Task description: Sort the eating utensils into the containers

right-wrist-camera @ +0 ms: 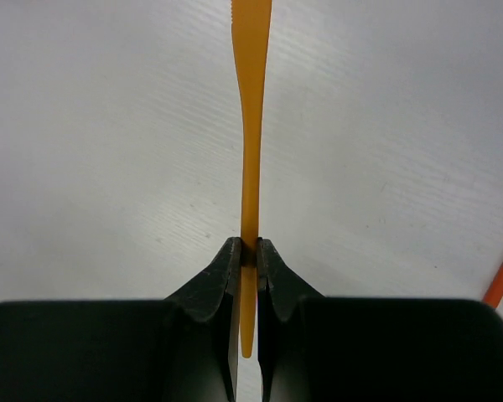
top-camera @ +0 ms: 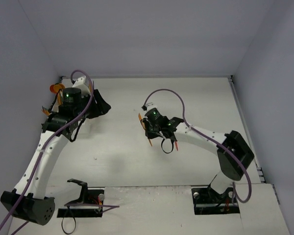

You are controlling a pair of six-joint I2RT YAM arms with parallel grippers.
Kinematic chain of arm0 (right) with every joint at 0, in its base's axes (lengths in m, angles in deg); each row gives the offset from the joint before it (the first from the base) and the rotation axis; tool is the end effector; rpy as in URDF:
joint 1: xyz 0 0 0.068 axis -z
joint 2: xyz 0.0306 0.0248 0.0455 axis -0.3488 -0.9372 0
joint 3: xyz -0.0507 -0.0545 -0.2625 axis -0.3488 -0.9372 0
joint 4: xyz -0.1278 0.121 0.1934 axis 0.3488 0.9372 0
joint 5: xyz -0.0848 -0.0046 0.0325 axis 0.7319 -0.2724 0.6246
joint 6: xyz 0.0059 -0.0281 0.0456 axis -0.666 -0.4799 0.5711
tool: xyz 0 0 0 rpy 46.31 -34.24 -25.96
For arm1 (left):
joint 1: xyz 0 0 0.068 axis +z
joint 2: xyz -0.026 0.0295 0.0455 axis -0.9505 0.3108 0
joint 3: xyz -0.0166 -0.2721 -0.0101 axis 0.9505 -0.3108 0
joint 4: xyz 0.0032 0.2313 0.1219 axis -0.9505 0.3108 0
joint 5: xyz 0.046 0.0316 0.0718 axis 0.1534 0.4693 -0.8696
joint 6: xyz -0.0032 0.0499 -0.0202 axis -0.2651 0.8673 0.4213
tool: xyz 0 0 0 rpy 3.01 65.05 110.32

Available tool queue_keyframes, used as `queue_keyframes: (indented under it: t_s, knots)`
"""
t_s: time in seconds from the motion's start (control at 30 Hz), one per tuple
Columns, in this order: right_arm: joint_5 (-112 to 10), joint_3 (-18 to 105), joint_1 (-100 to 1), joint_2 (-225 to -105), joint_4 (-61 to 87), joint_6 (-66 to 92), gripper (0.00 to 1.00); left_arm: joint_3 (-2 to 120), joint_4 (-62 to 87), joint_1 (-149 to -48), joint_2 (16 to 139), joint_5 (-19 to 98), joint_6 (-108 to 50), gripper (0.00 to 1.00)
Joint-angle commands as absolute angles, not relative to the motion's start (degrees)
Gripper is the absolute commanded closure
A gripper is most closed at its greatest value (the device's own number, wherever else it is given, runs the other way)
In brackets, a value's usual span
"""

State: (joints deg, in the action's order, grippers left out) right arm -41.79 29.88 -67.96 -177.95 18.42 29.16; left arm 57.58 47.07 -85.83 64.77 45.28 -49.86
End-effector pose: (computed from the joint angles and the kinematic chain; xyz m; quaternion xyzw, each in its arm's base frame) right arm 0.2472 0.2692 0.2312 -0.1872 0.8784 0.2457 0.3647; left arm 0.2226 -0.0640 0.3958 -0.0667 0.8356 -0.3023 0.4538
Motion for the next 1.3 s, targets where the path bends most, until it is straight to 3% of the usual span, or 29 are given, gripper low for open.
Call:
queue_keyframes:
  t_s: [0.0, 0.63, 0.7, 0.9, 0.93, 1.2, 1.27]
  knots:
    - [-46.9, 34.1, -68.1, -168.5, 10.1, 28.0, 1.00, 56.9, 40.8, -88.9, 63.1, 47.4, -56.3, 0.52]
    - [-53.6, 34.7, -70.1, -159.9, 2.8, 24.7, 1.00, 59.9, 27.9, -101.9, 71.7, 40.5, -60.2, 0.53]
    - [-53.6, 34.6, -70.1, -159.7, 2.7, 24.8, 1.00, 60.1, 27.5, -103.1, 72.5, 39.4, -60.1, 0.61]
    - [-53.4, 34.1, -70.1, -159.5, 2.5, 25.0, 1.00, 60.0, 25.9, -104.6, 72.8, 38.3, -59.8, 0.97]
    - [-53.1, 34.0, -70.1, -159.5, 2.6, 25.0, 0.99, 59.9, 25.7, -104.6, 72.7, 38.3, -59.8, 0.99]
    - [-49.5, 33.4, -69.8, -158.7, 3.0, 25.0, 0.54, 60.4, 28.3, -104.5, 70.8, 34.1, -54.5, 1.00]
    - [-49.0, 33.0, -69.3, -158.3, 3.7, 24.6, 0.49, 62.9, 31.2, -104.3, 70.9, 31.7, -50.8, 1.00]
